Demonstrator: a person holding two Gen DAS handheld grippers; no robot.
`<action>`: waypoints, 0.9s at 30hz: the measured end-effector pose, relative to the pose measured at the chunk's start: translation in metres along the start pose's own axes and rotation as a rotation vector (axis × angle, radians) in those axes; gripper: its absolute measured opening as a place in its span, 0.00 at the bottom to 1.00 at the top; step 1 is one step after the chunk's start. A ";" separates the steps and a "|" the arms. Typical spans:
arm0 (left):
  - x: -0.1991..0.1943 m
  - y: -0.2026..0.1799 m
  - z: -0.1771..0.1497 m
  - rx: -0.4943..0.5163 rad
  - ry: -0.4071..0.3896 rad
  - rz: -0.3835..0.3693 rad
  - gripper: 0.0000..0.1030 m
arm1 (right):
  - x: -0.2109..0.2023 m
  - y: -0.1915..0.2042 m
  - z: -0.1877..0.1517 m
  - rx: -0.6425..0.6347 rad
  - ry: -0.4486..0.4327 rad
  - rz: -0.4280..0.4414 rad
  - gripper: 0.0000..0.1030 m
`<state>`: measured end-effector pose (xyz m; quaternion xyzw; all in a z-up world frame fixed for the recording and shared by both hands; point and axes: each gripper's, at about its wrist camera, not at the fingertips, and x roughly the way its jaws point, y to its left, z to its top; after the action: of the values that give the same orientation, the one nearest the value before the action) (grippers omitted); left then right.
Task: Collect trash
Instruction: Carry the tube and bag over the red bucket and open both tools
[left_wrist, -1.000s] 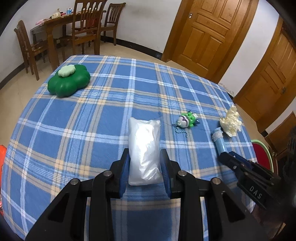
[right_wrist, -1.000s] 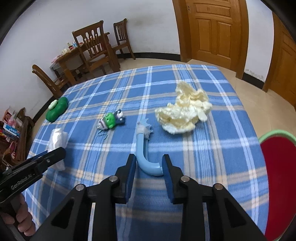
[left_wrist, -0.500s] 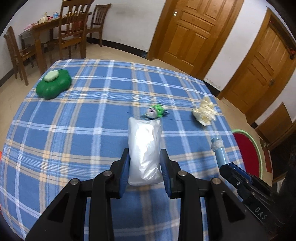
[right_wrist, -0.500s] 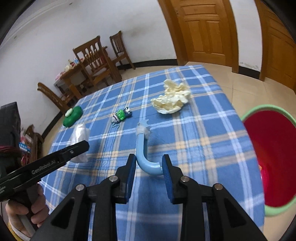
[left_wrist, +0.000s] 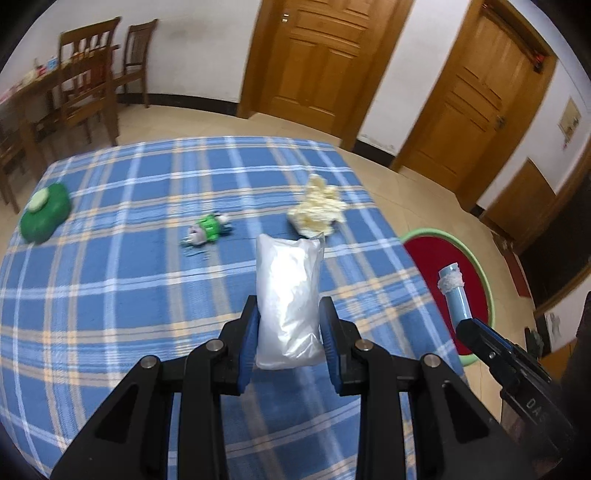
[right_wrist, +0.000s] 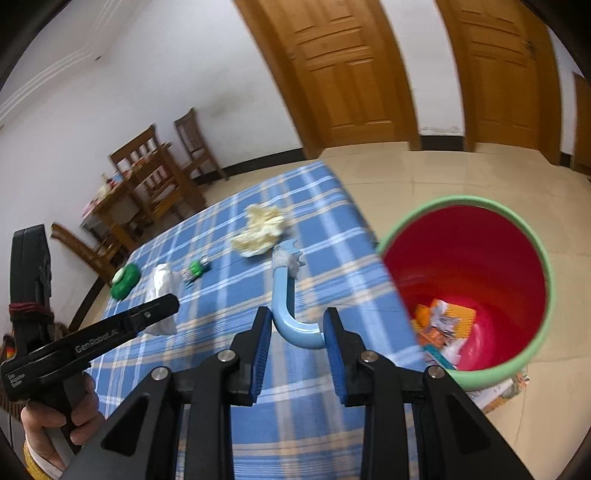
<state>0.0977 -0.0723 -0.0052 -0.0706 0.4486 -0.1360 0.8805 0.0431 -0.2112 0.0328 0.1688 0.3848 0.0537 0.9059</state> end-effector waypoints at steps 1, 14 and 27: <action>0.002 -0.004 0.001 0.008 0.004 -0.006 0.31 | -0.001 -0.004 0.000 0.012 -0.003 -0.009 0.31; 0.029 -0.072 0.013 0.162 0.058 -0.079 0.31 | -0.013 -0.074 -0.004 0.168 -0.029 -0.151 0.31; 0.053 -0.126 0.011 0.265 0.089 -0.084 0.31 | -0.014 -0.122 -0.009 0.257 -0.049 -0.189 0.31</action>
<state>0.1143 -0.2084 -0.0082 0.0338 0.4620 -0.2339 0.8548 0.0234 -0.3266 -0.0061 0.2478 0.3802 -0.0854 0.8870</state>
